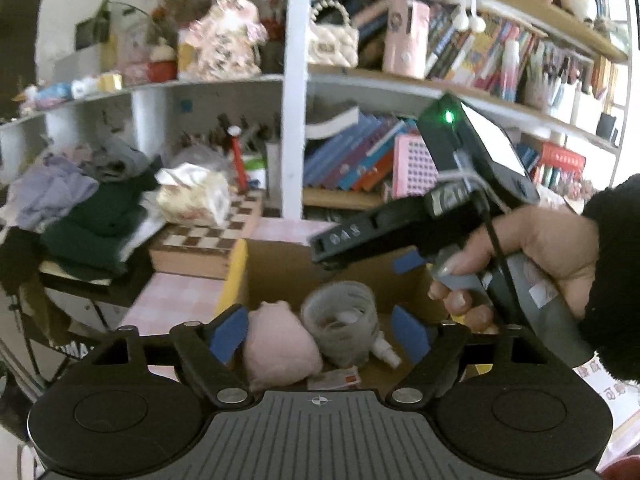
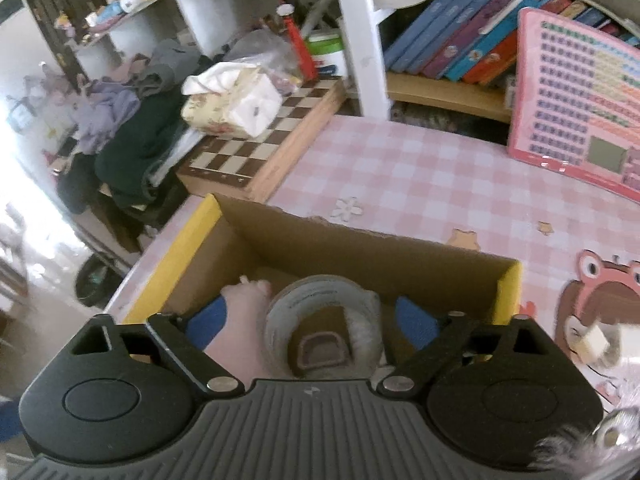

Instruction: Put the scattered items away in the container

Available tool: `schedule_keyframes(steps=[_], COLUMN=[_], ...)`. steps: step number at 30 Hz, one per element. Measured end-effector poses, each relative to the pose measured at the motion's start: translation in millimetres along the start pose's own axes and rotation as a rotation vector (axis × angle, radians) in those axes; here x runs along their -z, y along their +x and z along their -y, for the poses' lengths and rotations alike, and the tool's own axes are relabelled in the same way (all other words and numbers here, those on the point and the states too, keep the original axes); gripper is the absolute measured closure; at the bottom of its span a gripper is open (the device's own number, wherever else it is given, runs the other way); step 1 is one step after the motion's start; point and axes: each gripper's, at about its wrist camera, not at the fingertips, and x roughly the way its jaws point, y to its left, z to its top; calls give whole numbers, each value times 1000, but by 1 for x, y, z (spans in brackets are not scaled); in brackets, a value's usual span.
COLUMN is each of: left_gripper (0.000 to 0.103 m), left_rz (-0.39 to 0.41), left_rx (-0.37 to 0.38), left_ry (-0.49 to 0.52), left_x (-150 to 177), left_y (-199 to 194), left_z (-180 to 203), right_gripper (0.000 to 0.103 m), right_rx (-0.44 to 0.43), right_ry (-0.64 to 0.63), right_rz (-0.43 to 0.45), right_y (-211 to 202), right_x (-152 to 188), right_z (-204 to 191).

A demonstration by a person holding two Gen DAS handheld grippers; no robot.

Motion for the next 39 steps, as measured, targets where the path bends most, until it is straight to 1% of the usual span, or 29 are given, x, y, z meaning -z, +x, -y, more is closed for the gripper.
schedule_keyframes(steps=[2,5,11,18,26,30,33,39], left_gripper=[19,18,18,17,16,16,16,15], left_rz=[8,18,40,39,33,10,-15,-44], left_rx=[-14,-35,-53,-26,6,17,36,35], left_ry=[-7,-22,-50,-48,-14,-35,-62,-63], left_x=[3,9,23,43,62,80,90,95], left_y=[-11,-26,-56,-82,-107,-116,-118,-114], left_z=[-4,-12,-24,-27,-27,-31,-36,-41], right_gripper=[8,8,7,6,5,5,4,4], right_rx=[23,27,44,57,63,73,98,136], right_ry=[-2,0,-33,-66,-41,-7,0,-12], right_rz=[1,6,60,133,193,226,242,207], right_y=[-4,-13,-40,-78,-120,-140,-151,-159], right_x=[6,15,34,60,96,119,142,187], right_z=[-4,-10,-27,-44,-53,-53,-52,-48])
